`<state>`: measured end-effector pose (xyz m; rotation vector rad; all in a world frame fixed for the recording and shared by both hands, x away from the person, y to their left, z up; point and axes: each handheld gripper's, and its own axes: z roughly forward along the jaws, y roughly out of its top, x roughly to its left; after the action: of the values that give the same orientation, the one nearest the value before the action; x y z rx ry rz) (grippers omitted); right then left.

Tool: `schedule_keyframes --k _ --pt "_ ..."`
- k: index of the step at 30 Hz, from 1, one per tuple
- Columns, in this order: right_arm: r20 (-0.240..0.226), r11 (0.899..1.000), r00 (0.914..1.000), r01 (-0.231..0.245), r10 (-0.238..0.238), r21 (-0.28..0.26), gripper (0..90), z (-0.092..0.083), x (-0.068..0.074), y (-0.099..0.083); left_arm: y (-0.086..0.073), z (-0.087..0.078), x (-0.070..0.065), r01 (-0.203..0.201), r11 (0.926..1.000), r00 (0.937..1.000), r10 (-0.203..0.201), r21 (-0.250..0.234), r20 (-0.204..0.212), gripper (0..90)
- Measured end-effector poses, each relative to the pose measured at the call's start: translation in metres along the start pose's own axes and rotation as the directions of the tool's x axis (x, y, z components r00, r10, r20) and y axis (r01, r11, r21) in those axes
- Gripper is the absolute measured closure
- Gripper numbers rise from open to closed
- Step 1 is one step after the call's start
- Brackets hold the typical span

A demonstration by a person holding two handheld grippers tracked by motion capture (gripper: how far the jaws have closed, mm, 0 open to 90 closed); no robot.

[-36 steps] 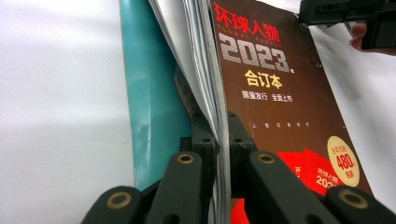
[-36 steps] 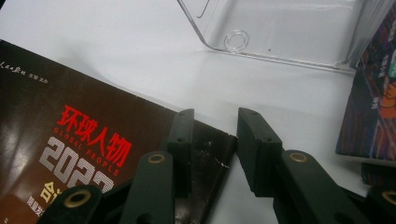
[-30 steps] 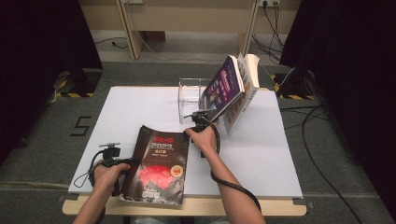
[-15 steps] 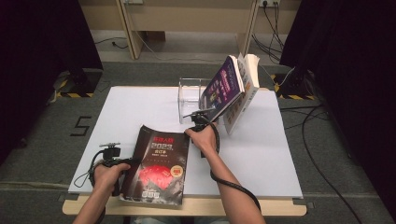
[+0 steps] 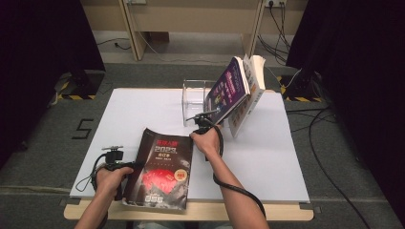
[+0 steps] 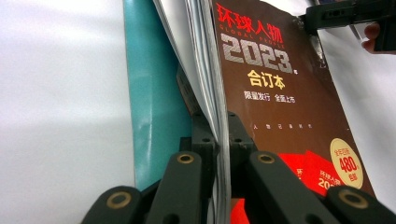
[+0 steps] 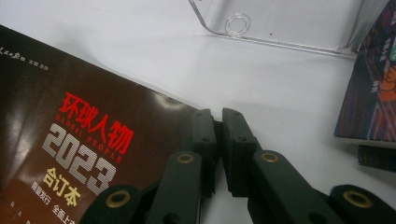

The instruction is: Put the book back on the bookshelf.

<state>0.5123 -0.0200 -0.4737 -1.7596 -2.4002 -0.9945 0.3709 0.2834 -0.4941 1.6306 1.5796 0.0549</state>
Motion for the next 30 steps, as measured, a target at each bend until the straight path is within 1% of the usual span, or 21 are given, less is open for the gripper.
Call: schedule_keyframes --k 4,8,9,10,11,12,13,14,15,16,17,19,21,24,26,30 --pt "-0.026 1.000 0.9995 -0.017 0.017 -0.006 86.6 0.000 -0.004 -0.001 0.000 0.000 0.000 0.000 1.0000 1.0000 0.000 0.003 0.003 85.7" --pt "-0.037 0.999 0.9988 -0.032 0.031 -0.018 87.3 -0.002 -0.004 -0.001 0.000 -0.001 0.000 -0.008 1.0000 1.0000 0.008 -0.005 0.000 84.5" --pt "-0.047 0.999 0.9986 -0.027 0.026 -0.029 87.4 -0.002 -0.005 -0.002 0.001 -0.002 0.000 -0.014 0.9999 0.9999 0.014 -0.004 -0.003 83.5" --pt "-0.051 0.999 0.9981 -0.036 0.035 -0.033 87.5 -0.003 -0.005 -0.002 0.001 -0.003 0.000 -0.027 0.9996 0.9996 0.027 -0.002 -0.007 81.5" --pt "-0.054 0.999 0.9982 -0.028 0.026 -0.043 87.6 -0.003 -0.005 -0.002 0.001 -0.003 0.000 -0.031 0.9995 0.9994 0.031 -0.003 -0.017 79.0" --pt "-0.059 0.998 0.9979 -0.029 0.026 -0.051 87.7 -0.004 -0.005 -0.003 0.001 -0.003 0.000 -0.036 0.9993 0.9988 0.036 -0.005 -0.034 75.9" --pt "-0.066 0.998 0.9974 -0.030 0.027 -0.058 87.7 -0.006 -0.004 -0.003 0.001 -0.003 -0.001 -0.051 0.9987 0.9970 0.051 -0.006 -0.059 70.4" --pt "-0.073 0.997 0.9969 -0.034 0.029 -0.065 87.8 -0.007 -0.004 -0.003 0.001 -0.003 -0.002 -0.054 0.9985 0.9967 0.053 -0.010 -0.061 64.9" --pt "-0.080 0.997 0.9963 -0.039 0.033 -0.072 87.8 -0.008 -0.003 -0.003 0.002 -0.003 -0.003 -0.048 0.9986 0.9970 0.046 -0.021 -0.062 56.8" --pt "-0.084 0.996 0.9961 -0.034 0.027 -0.083 87.8 -0.010 -0.002 -0.003 0.003 -0.004 -0.005 -0.055 0.9981 0.9958 0.052 -0.029 -0.075 49.5" --pt "-0.089 0.995 0.9957 -0.033 0.025 -0.091 87.9 -0.011 -0.001 -0.003 0.003 -0.004 -0.006 -0.067 0.9972 0.9939 0.063 -0.035 -0.091 45.0" --pt "-0.097 0.994 0.9951 -0.030 0.020 -0.108 87.9 -0.014 0.001 -0.003 0.004 -0.005 -0.006 -0.066 0.9966 0.9929 0.061 -0.049 -0.103 40.9" --pt "-0.104 0.992 0.9945 -0.026 0.013 -0.127 87.9 -0.017 0.003 -0.002 0.004 -0.005 -0.006 -0.062 0.9963 0.9930 0.056 -0.059 -0.104 38.8" --pt "-0.114 0.988 0.9935 -0.026 0.009 -0.152 88.0 -0.023 0.005 -0.002 0.005 -0.008 -0.006 -0.073 0.9938 0.9915 0.063 -0.084 -0.114 36.9" --pt "-0.124 0.985 0.9923 -0.025 0.004 -0.169 88.0 -0.028 0.007 -0.002 0.007 -0.010 -0.006 -0.074 0.9916 0.9926 0.063 -0.106 -0.104 37.0" --pt "-0.140 0.979 0.9899 -0.009 -0.020 -0.203 88.0 -0.037 0.013 -0.001 0.008 -0.012 -0.010 -0.082 0.9890 0.9940 0.073 -0.123 -0.082 37.9"
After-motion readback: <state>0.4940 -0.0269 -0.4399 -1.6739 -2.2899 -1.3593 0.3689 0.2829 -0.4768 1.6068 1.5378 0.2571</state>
